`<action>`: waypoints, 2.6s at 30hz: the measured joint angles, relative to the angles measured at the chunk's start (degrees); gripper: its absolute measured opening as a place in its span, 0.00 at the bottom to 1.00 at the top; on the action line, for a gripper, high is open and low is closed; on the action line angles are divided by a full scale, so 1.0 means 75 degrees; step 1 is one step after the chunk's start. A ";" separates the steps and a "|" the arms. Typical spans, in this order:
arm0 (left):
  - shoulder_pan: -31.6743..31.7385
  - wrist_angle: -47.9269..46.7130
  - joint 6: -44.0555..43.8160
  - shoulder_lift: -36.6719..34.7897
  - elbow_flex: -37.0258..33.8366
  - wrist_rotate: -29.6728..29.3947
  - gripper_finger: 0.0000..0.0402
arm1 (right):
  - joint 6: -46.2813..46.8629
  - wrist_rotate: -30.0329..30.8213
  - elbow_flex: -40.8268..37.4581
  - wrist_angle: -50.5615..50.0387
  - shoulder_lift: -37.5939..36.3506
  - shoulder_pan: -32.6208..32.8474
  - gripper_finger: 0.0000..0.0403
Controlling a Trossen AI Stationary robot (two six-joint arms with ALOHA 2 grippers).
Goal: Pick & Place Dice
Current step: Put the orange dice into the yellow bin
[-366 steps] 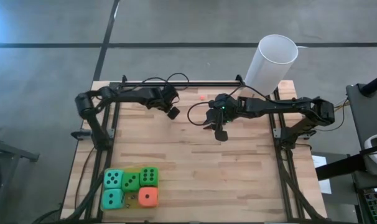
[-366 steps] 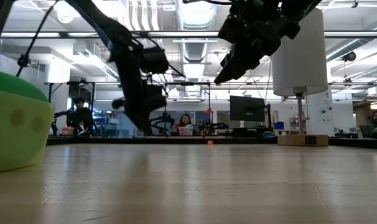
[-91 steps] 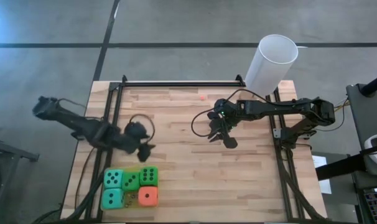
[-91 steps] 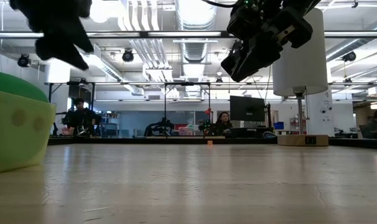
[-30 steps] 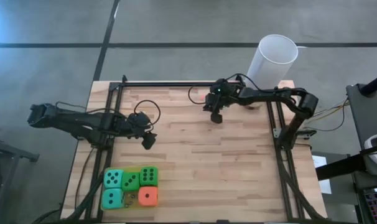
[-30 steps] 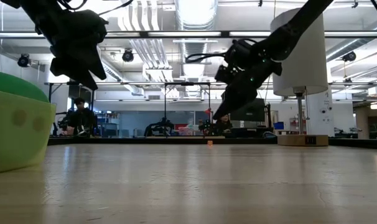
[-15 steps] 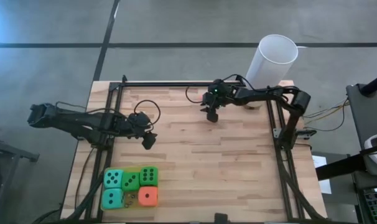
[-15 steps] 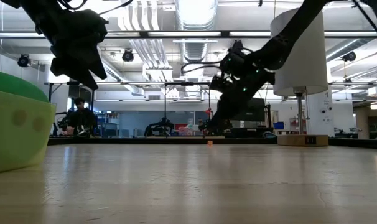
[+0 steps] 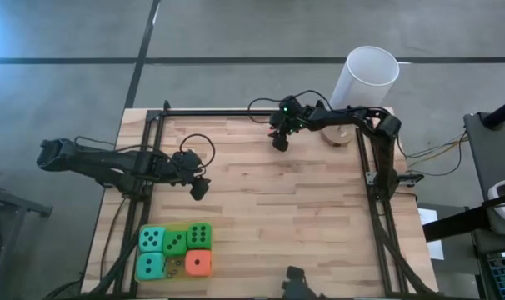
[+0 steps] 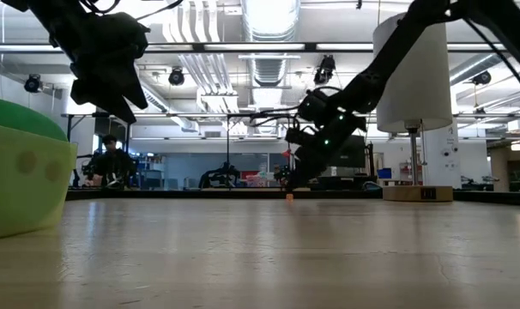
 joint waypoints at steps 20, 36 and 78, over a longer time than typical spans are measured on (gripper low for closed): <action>0.0000 0.0035 0.0000 0.0000 0.0000 -0.0006 0.68 | -0.0186 0.0502 0.1425 -0.1547 0.0268 -0.0018 0.34; 0.0006 0.0050 0.0164 0.0003 0.0000 -0.0026 0.69 | 0.0643 0.1201 0.1224 -0.1438 0.0300 -0.0236 0.32; 0.0003 0.0096 0.0175 0.0003 0.0000 -0.0023 0.69 | 0.1668 0.1169 0.1116 -0.1242 0.0309 -0.0144 0.45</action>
